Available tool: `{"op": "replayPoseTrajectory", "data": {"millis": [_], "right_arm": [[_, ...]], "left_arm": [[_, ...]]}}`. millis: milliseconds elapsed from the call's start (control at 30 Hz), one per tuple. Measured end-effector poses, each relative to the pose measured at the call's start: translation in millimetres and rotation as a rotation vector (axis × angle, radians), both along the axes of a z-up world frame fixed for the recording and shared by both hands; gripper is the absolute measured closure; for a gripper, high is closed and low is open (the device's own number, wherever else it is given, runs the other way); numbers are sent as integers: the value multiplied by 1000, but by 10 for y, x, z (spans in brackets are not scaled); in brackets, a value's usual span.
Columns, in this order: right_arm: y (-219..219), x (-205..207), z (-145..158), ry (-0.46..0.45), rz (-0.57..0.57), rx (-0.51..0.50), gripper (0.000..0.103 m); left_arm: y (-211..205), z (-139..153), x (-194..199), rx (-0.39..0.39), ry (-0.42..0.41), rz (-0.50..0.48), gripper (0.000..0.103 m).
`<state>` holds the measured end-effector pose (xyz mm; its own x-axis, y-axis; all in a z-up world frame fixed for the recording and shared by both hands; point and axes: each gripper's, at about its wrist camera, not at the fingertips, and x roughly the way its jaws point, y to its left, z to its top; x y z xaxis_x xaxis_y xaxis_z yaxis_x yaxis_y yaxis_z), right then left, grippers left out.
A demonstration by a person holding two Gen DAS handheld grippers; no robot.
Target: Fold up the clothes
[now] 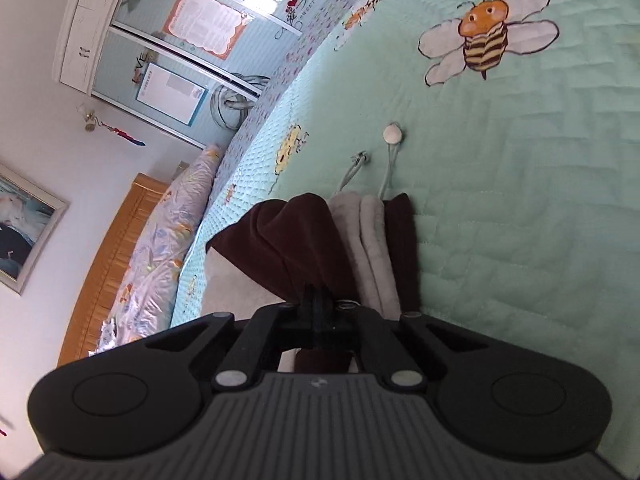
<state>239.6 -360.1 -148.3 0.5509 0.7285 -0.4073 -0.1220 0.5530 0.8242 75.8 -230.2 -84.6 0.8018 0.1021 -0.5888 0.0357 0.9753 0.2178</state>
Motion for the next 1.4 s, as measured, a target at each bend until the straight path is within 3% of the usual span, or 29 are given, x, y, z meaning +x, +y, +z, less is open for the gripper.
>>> {"op": "replayPoseTrajectory", "data": {"millis": [33,67,167,233,300,333,367,400,433,500,600,733,833,867,933,967,1067,1167,1300,1400], "right_arm": [[-6,-26,51,-14,-9,2,100],[-10,-49,108,-30,-18,7,93],[61,-11,362,-123,-15,68,90],[168,152,486,-155,27,71,80],[306,400,473,-127,56,11,63],[337,509,396,-81,81,-16,63],[369,616,283,-32,70,-82,72],[353,674,165,9,27,-165,103],[282,722,51,36,-3,-157,103],[109,729,-108,98,-52,-7,103],[75,551,26,53,-42,-63,103],[-118,124,330,-54,-82,52,84],[-30,-270,565,-132,50,128,62],[61,-382,597,-140,109,111,51],[174,-573,572,-134,150,19,47],[176,-629,513,-125,144,-37,48],[21,-680,202,-108,67,-113,103],[-239,-721,-111,-43,16,109,103],[-164,-799,8,-96,23,10,103],[-174,-797,2,-84,10,24,103]], "left_arm": [[-7,-1,-5,3,-2,1,1],[-14,-2,-9,8,-4,1,1],[-28,-5,-16,21,-7,2,1],[-36,-3,-13,26,-6,0,1],[-28,-3,-11,29,-4,-1,1],[-29,-3,-12,30,-3,-2,1],[-33,-3,-12,33,-3,-3,1],[-41,-3,-12,37,-2,-4,1],[-48,-3,-12,41,-2,-5,1],[-57,0,-11,49,-1,-7,1],[-66,2,-14,56,-1,-5,1],[-94,7,-28,68,-8,5,0],[-104,11,-30,74,-11,12,0],[-108,14,-28,77,-11,13,1],[-115,19,-33,83,-12,14,1],[-122,17,-43,88,-15,14,1],[-131,41,-86,91,-32,9,1],[-89,131,-152,60,-47,-2,1],[-86,284,-286,31,-107,28,1],[-93,373,-306,1,-134,46,1]]}}
